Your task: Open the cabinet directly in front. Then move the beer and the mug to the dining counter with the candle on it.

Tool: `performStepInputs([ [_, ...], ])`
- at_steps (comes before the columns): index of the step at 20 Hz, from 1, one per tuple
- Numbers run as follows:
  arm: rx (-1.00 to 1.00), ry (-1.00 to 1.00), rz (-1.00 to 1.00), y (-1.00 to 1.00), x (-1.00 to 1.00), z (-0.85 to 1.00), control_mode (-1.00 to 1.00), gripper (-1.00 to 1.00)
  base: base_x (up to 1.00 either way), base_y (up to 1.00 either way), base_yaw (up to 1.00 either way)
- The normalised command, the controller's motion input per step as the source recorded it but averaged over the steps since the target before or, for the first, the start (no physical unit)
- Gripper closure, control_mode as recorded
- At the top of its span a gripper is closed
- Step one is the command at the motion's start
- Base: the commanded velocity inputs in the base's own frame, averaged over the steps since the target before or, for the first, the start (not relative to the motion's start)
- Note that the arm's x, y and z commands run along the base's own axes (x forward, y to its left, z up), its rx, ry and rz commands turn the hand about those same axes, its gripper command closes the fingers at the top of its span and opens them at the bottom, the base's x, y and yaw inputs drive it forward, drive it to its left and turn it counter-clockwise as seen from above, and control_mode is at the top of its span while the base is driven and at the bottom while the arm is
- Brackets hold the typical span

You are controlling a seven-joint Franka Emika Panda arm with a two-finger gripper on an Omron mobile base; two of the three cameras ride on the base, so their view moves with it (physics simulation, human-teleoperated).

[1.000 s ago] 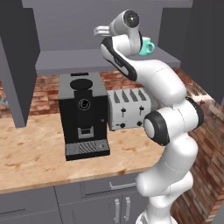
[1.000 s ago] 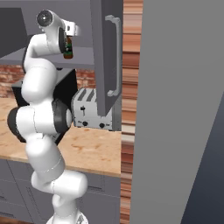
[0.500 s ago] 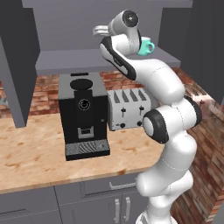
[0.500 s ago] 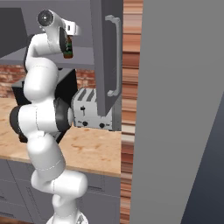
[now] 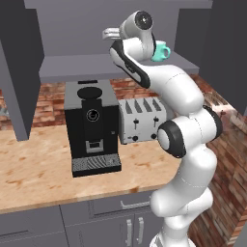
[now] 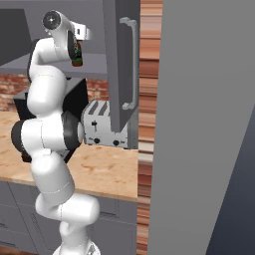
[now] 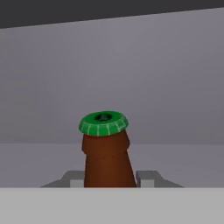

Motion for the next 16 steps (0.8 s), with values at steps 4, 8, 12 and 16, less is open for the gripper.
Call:
performStepInputs([
  [4,0.0,-0.07,0.0,0.0,-0.02,0.03,-1.0,1.0,0.0,0.0,0.0],
  [8,0.0,-0.35,0.0,0.0,-0.09,0.34,-1.0,1.0,0.0,0.0,0.0],
  [12,0.0,-0.12,0.0,0.0,-0.02,0.09,-1.0,1.0,0.0,0.0,0.0],
  [16,0.0,0.0,0.0,0.0,-0.09,0.0,-1.0,1.0,0.0,0.0,0.0],
])
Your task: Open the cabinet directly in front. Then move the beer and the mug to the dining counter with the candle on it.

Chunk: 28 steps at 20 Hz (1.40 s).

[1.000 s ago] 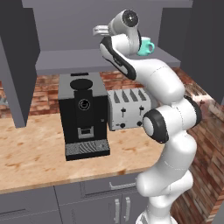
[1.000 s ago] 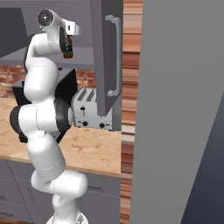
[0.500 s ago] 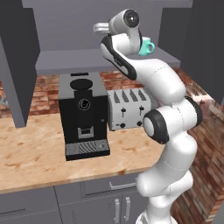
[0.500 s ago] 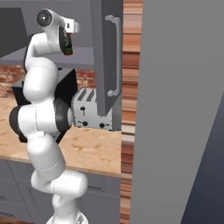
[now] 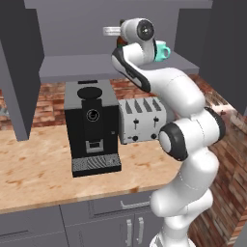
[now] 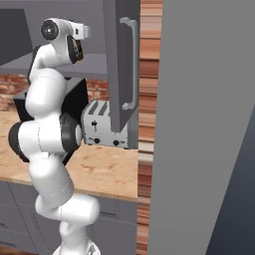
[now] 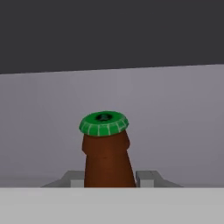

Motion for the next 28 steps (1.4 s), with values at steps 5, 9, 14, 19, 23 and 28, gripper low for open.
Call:
performStepInputs([
  [5,0.0,-0.03,0.0,-0.07,-0.9,0.0,-1.0,1.0,0.0,0.0,0.0],
  [9,0.03,-0.08,0.0,-0.26,-1.0,0.0,-1.0,1.0,0.0,0.0,0.0],
  [14,0.06,-0.04,-0.01,-0.35,-1.0,-0.06,-1.0,1.0,0.0,0.0,0.0],
  [19,0.04,0.03,-0.01,-0.25,-1.0,-0.45,-1.0,1.0,0.0,0.0,0.0],
  [23,0.0,0.14,0.0,-0.08,-1.0,-0.67,-1.0,1.0,0.0,0.0,0.0],
  [28,0.0,0.16,0.0,-0.02,-1.0,-0.65,-1.0,1.0,0.0,0.0,0.0],
])
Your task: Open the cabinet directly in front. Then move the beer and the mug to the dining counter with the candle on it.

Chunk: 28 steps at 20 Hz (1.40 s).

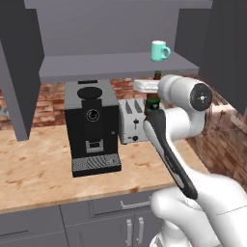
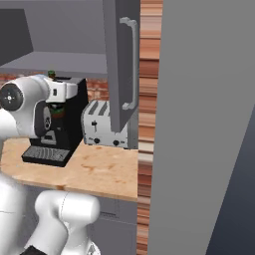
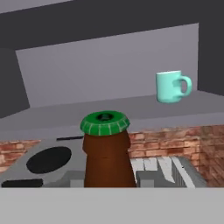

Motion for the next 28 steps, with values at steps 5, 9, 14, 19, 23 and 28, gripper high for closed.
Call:
performStepInputs([
  [5,0.0,-0.05,0.0,0.0,-0.83,-0.12,-1.0,1.0,0.0,0.0,0.0],
  [9,0.0,-0.05,0.0,0.0,-0.09,-0.01,-1.0,1.0,0.0,0.0,0.0],
  [14,0.0,0.0,0.0,0.0,0.0,0.0,-1.0,1.0,0.0,0.0,0.0],
  [19,0.0,0.0,0.0,0.18,0.0,0.02,-1.0,1.0,0.0,0.0,0.0],
  [23,-0.02,0.0,0.0,0.42,-0.03,0.17,-1.0,1.0,0.0,0.0,0.0],
  [28,-0.04,0.01,0.0,0.38,0.0,0.16,-1.0,1.0,0.0,0.0,0.0],
])
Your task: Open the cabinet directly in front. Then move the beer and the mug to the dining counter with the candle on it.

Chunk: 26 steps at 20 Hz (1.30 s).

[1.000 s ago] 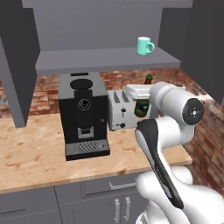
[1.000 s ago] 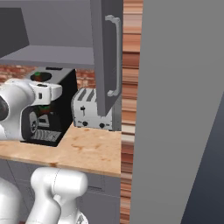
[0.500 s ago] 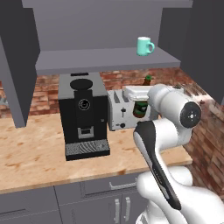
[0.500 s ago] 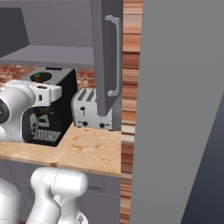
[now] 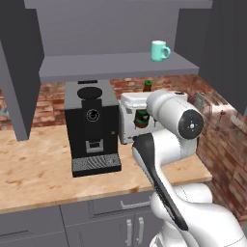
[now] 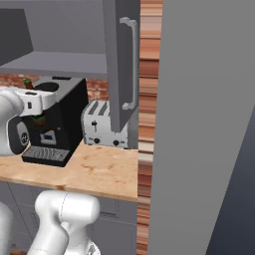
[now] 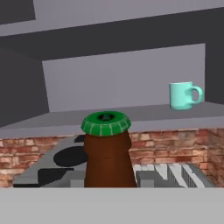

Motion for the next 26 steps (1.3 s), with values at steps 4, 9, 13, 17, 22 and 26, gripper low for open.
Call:
performStepInputs([
  [4,0.0,0.0,0.0,0.0,0.0,0.0,-1.0,1.0,0.0,0.0,0.0],
  [9,0.0,0.0,0.0,0.0,0.0,0.0,-1.0,1.0,0.0,0.0,0.0],
  [13,0.0,0.02,0.02,0.04,-0.15,-0.04,-1.0,1.0,0.0,0.0,0.0],
  [17,0.0,0.0,0.0,0.0,0.0,0.0,1.0,1.0,-0.74,0.24,0.21],
  [22,0.0,0.0,0.0,0.0,0.0,0.0,1.0,1.0,-0.62,0.37,0.4],
  [26,0.0,0.0,0.0,0.0,0.0,0.0,1.0,1.0,-0.35,0.4,0.66],
])
